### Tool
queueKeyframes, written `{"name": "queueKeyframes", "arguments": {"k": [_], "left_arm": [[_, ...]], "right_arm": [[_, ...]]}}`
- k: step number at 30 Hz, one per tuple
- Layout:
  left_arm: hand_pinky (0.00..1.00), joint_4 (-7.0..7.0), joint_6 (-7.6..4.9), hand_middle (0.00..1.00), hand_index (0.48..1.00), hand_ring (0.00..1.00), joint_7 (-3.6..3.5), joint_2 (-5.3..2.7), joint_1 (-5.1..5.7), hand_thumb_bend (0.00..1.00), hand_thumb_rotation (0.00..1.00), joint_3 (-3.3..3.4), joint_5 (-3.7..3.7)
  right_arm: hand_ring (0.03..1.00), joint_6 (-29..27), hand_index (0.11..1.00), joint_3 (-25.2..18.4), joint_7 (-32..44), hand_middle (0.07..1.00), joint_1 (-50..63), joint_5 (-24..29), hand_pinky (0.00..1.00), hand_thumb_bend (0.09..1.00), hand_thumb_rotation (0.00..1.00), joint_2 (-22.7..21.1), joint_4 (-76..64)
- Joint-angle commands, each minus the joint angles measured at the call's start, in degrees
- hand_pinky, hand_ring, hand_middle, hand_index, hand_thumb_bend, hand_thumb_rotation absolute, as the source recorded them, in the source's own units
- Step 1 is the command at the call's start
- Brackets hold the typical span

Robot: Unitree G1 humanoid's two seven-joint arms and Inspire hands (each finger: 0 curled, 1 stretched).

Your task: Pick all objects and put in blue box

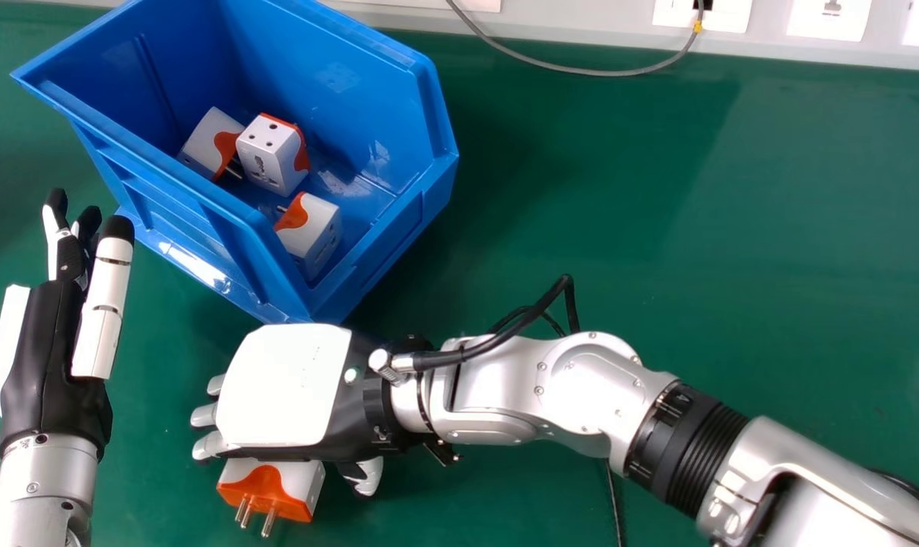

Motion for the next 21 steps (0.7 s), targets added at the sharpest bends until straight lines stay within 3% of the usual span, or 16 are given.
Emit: {"name": "queueKeyframes", "arguments": {"k": [1, 10, 15, 21], "left_arm": [[1.00, -2.12, 0.13, 1.00, 1.000, 1.00, 0.44, -0.31, -0.04, 0.44, 0.93, -0.15, -0.03], [1.00, -1.74, 0.18, 1.00, 1.000, 1.00, 0.18, 0.44, -0.37, 0.44, 0.93, -0.46, 0.36], [1.00, -2.29, 0.79, 1.00, 1.000, 1.00, 0.80, 0.52, -0.46, 0.45, 0.93, -0.93, 1.59], [1.00, -2.58, 0.57, 1.00, 1.000, 1.00, 1.15, 0.42, -0.36, 0.46, 0.94, -1.06, 2.28]], "right_arm": [[0.904, 0.7, 0.855, 0.2, -0.4, 0.909, -0.8, 0.5, 0.81, 0.562, 0.08, 0.6, 0.0], [0.902, 0.9, 0.856, 1.2, 0.8, 0.907, -1.1, 0.4, 0.80, 0.582, 0.08, 1.5, -0.2], [0.903, 0.6, 0.858, 1.8, 0.5, 0.907, -1.1, 0.2, 0.80, 0.588, 0.09, 1.9, 0.1], [0.893, -0.2, 0.851, 3.1, 0.9, 0.900, -2.0, -0.1, 0.78, 0.594, 0.09, 2.2, 0.3]]}}
